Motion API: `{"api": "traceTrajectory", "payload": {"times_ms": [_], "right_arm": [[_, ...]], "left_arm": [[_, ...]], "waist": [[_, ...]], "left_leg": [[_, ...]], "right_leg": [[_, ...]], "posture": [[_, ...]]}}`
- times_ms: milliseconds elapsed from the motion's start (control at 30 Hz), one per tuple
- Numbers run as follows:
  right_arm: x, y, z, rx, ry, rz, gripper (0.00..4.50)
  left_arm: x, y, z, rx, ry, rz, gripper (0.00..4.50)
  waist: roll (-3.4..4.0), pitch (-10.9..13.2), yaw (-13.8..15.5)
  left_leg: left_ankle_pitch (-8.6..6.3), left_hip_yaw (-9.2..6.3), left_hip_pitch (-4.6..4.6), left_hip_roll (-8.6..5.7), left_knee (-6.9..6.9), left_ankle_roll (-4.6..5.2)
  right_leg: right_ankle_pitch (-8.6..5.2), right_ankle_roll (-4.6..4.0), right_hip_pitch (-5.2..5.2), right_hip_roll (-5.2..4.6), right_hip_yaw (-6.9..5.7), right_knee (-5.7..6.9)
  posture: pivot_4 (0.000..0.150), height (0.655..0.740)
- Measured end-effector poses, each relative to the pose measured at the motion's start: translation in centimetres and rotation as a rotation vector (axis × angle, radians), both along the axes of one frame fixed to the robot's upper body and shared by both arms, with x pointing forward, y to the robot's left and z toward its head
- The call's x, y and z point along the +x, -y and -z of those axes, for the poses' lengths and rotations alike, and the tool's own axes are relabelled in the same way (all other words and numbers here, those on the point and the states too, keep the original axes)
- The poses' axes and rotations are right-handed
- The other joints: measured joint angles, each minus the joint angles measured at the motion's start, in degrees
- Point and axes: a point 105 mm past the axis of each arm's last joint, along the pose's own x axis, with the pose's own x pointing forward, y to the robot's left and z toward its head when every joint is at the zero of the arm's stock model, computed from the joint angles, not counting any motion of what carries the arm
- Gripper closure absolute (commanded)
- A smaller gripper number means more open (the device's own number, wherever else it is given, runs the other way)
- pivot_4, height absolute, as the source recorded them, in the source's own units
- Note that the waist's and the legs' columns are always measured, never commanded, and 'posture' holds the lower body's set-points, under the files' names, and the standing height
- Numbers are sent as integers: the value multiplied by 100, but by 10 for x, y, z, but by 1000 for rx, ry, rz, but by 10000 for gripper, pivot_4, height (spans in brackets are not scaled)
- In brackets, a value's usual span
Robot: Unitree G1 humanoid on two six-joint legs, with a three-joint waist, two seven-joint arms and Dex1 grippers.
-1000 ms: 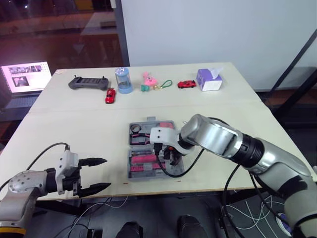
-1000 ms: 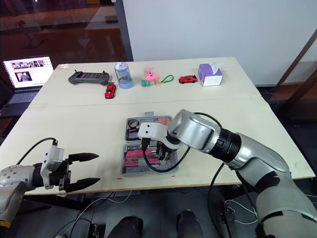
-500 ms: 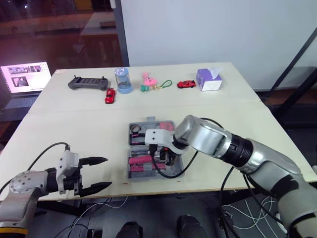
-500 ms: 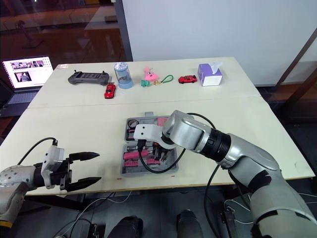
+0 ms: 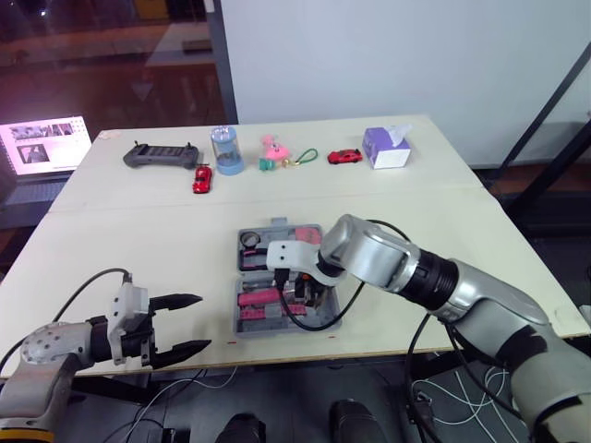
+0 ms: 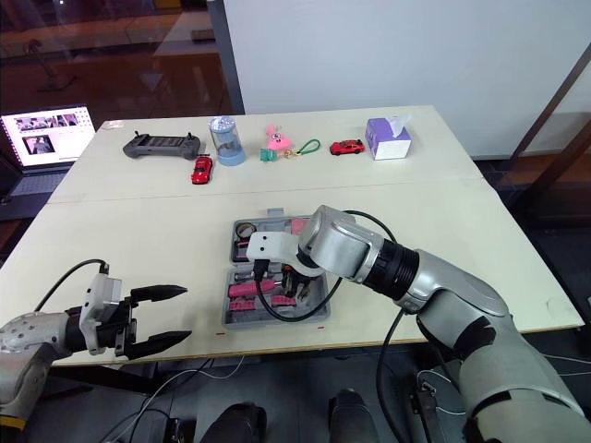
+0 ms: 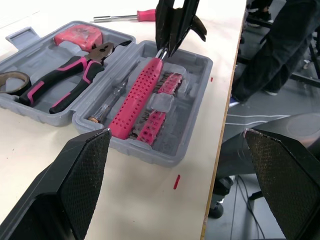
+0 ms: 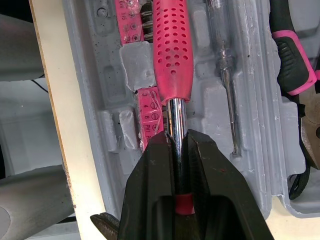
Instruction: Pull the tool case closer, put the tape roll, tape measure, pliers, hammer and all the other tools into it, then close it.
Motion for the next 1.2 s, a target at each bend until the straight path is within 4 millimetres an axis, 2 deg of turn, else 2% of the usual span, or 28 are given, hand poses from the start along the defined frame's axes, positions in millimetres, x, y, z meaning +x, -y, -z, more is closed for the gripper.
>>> {"api": "traceTrajectory", "payload": {"times_ms": [167, 467, 533, 567, 700, 900, 1167, 1200], "right_arm": [[2, 2, 5, -1, -1, 0, 44007], [8, 10, 27, -13, -2, 4, 44007], [10, 10, 28, -15, 5, -4, 35104], [11, 10, 28, -17, 11, -5, 32918], [15, 11, 28, -19, 31, -10, 13545], [15, 10, 25, -3, 30, -16, 13545], [15, 5, 5, 70, 62, 0, 13545], [14, 4, 1, 94, 67, 4, 15916]], "left_arm": [[-3, 1, 1, 2, -5, 3, 0], [-4, 2, 1, 3, -8, -1, 0], [-4, 3, 1, 4, -5, -1, 0], [-4, 3, 0, 4, -5, -1, 0], [-4, 3, 1, 2, -11, -4, 0], [-3, 3, 2, 0, -23, -11, 0], [-2, 5, 0, -1, -22, -9, 0], [-2, 5, -1, -1, -18, -6, 0]], "waist": [[0, 0, -14], [0, 0, -34], [0, 0, -33], [0, 0, -34], [0, 0, -39], [0, 0, -39], [0, 0, -34], [0, 0, -30]], "left_leg": [[0, 0, 0, 0, -1, 0], [1, 0, -1, 0, 0, -2], [1, 0, -1, 0, 1, -2], [1, 0, -1, 0, 1, -1], [0, 0, 0, 0, 0, -1], [1, 0, -1, 0, 0, -2], [1, 0, -1, 0, 0, -2], [1, -1, -1, 0, 0, -2]], "right_leg": [[0, 0, 0, 0, 0, 1], [0, 0, 0, 0, 0, 2], [0, 0, 0, 0, 0, 2], [0, 0, 0, 0, 0, 2], [0, 0, 0, 0, 0, 2], [0, 0, 0, 0, 0, 2], [0, 0, 0, -1, 0, 2], [0, 0, 0, -1, 0, 2]], "posture": [[1500, 7400], [1500, 7400], [1500, 7400], [1500, 7400], [1500, 7400], [1500, 7400], [1500, 7400], [1500, 7400]]}}
